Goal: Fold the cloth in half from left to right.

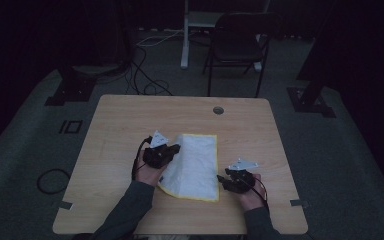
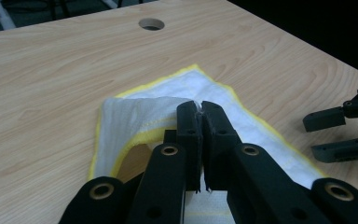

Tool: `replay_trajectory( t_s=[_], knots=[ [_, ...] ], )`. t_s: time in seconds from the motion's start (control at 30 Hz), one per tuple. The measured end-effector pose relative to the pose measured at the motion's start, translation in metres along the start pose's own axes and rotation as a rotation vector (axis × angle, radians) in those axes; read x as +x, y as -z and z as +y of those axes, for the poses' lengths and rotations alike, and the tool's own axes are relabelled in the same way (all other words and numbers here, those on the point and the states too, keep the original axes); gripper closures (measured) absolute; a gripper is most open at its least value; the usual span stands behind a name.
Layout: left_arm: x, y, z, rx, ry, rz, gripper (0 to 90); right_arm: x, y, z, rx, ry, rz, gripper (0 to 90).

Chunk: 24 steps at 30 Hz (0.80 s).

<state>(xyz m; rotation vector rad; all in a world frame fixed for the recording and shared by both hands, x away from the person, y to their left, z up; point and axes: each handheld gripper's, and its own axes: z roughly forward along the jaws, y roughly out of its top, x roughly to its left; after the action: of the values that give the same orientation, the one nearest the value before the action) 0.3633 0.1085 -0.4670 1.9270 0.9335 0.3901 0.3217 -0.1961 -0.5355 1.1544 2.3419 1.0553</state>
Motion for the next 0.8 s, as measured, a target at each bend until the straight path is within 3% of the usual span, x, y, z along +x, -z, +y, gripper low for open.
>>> replay_trajectory(
  t_s=[0.8],
  knots=[
    [-0.016,-0.018,0.009,-0.001,-0.014,-0.042,87.4,-0.003,0.001,-0.001,-0.002,-0.005,-0.010,53.9]
  ],
)
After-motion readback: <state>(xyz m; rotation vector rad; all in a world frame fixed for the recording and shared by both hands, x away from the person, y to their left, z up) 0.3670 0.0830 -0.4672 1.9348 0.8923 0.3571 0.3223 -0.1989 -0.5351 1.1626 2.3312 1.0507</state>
